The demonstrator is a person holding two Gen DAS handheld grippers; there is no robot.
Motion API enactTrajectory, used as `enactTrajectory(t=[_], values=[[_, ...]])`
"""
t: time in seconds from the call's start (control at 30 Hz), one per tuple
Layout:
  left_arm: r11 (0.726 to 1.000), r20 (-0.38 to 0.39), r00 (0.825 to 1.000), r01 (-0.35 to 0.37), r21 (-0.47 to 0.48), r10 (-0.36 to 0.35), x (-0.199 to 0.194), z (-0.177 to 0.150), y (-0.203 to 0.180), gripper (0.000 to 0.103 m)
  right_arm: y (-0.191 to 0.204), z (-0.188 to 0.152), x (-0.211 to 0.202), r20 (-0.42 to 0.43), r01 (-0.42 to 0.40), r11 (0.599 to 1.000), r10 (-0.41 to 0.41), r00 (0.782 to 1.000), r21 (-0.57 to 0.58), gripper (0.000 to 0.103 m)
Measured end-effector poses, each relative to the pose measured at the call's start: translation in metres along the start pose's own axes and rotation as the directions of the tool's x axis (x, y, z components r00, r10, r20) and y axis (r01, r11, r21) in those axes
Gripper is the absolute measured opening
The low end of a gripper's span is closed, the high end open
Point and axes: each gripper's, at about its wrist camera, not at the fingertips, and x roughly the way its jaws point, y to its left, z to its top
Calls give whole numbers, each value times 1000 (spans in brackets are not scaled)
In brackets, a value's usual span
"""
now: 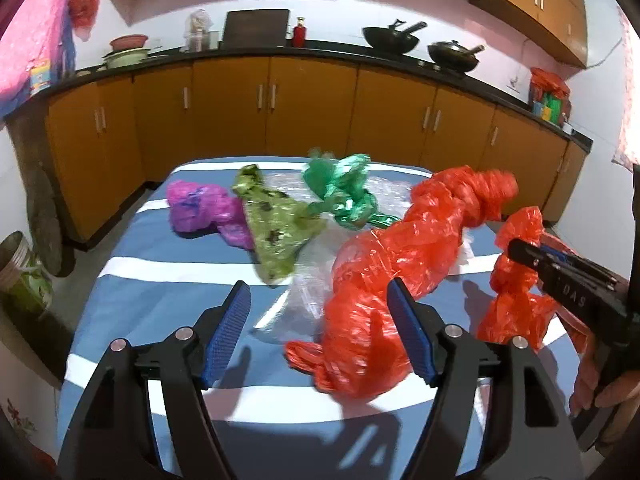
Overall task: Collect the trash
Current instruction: 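Grasp a red plastic bag with the right tool while the left tool grasps another red bag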
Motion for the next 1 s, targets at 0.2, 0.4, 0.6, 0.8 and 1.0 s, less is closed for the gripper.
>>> enactTrajectory(t=[0.2,0.4,0.6,0.8,1.0], values=[[999,-38,999,25,47,-24,14,-1,-18,76,-18,2,-5,12,23,999,-23,1000,38,21],[997,-72,997,19,74,-14,26,-6,-27,76,-27,0,-8,11,39,998,-39,999,48,21],[997,-122,992,35,75,-26,36,-11,-28,75,-29,-1,-10,5,35,999,-35,999,36,21],[996,-150,987,65,65,-55,40,-12,-29,50,-30,-4,-11,-6,34,999,-34,999,31,21],[996,-131,990,66,58,-58,34,-9,-25,30,-33,-2,-17,1,37,999,-37,999,32,21]])
